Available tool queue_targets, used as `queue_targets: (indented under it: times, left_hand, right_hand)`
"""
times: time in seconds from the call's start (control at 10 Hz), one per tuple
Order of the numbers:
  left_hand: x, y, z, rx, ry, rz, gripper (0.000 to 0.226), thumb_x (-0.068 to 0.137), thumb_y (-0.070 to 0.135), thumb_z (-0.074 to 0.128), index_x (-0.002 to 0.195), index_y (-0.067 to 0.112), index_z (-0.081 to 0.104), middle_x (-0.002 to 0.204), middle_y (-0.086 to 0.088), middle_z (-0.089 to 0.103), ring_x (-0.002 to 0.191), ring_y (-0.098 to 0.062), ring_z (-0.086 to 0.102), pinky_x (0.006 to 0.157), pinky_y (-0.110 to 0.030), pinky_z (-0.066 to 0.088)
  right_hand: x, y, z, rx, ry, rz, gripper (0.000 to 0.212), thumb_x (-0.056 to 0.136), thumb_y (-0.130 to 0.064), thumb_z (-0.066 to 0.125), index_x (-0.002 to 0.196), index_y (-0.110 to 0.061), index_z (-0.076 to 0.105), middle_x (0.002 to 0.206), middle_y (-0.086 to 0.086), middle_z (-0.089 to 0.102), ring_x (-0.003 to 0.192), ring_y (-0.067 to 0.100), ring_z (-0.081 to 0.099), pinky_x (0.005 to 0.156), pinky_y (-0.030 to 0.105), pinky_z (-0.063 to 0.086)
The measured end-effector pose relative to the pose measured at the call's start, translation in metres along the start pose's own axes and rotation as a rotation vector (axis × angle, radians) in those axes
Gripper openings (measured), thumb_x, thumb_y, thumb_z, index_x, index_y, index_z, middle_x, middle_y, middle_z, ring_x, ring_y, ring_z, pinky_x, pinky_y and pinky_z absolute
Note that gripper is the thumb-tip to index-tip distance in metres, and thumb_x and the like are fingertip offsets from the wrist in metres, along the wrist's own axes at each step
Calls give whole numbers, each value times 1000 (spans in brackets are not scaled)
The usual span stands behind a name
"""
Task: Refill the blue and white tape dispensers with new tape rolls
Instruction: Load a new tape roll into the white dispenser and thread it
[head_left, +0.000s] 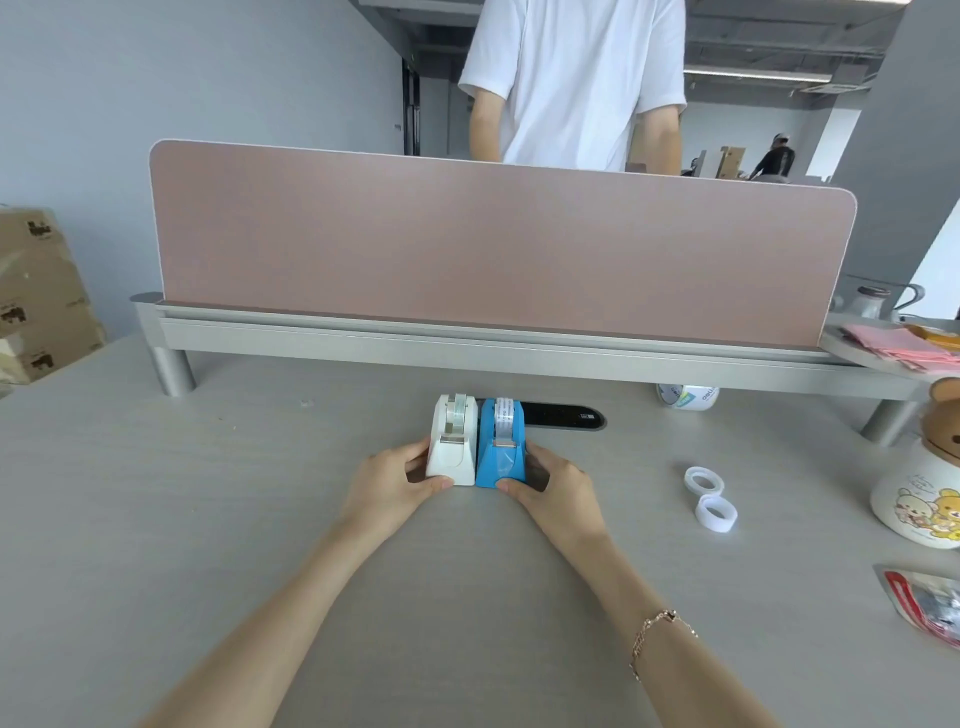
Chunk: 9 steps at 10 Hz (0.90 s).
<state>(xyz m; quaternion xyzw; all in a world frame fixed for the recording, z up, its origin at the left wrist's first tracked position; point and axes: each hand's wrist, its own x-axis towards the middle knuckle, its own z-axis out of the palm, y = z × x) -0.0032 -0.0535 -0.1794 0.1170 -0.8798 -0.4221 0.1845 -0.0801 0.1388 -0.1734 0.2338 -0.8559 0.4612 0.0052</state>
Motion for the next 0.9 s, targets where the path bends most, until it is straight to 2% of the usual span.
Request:
queue_targets:
  times: [0.1,0.2,0.4,0.5,0.6,0.7,0.8,0.9]
  left_hand:
    - [-1,0,-1,11,5,-10,54,75,22,76,126,29,60,120,10,69,107,4,61,74,6,38]
    - [-2,0,0,49,8,21,53,77,22,75,127,28,59,119,10,69,109,-1,62,73,5,38]
    - [-1,-2,1,116,9,73,48,80,24,72,126,26,60,118,6,70,108,-10,65,83,-23,48]
    - [-3,-1,0,136,5,93,47,82,24,71,128,24,59,118,4,70,108,-14,64,85,-25,48]
    - [-6,1,0,112,-3,101,45,84,19,68,129,21,58,119,2,69,108,-14,63,85,-23,46]
    - [-11,2,1,84,16,120,39,85,14,67,124,17,62,116,3,70,106,-12,64,84,-15,45]
    - [-16,-3,2,66,36,125,35,87,12,65,121,17,64,109,11,68,103,-10,64,81,-6,43]
    - [-25,-10,2,97,61,94,33,88,16,63,121,15,63,108,-3,72,101,-20,66,86,-28,50]
  right_hand:
    - [-1,0,0,-6,-3,-7,40,77,-22,73,115,-17,63,111,-2,70,103,13,64,86,18,47]
    - [0,1,1,-2,-6,-11,43,77,-24,73,118,-19,61,113,-3,70,106,13,63,89,20,48]
    - [1,4,2,-2,-11,-4,50,78,-28,72,125,-22,58,118,-5,68,110,12,60,93,22,47]
    - [1,3,3,-19,-19,7,50,78,-30,71,125,-22,56,119,-5,67,112,13,59,94,23,48]
    - [-2,0,1,-17,-28,10,51,80,-27,71,128,-20,55,119,-5,66,111,12,59,91,18,45]
    - [-7,-3,-6,14,-26,40,50,80,-20,71,128,-20,56,119,-6,66,106,6,61,85,5,42]
    - [-10,-2,-18,70,-59,44,37,80,-11,70,116,-19,64,112,-6,69,97,3,61,87,9,47]
    - [-23,-1,-22,32,-113,49,35,82,-14,68,116,-18,64,105,-11,64,97,2,59,92,16,47]
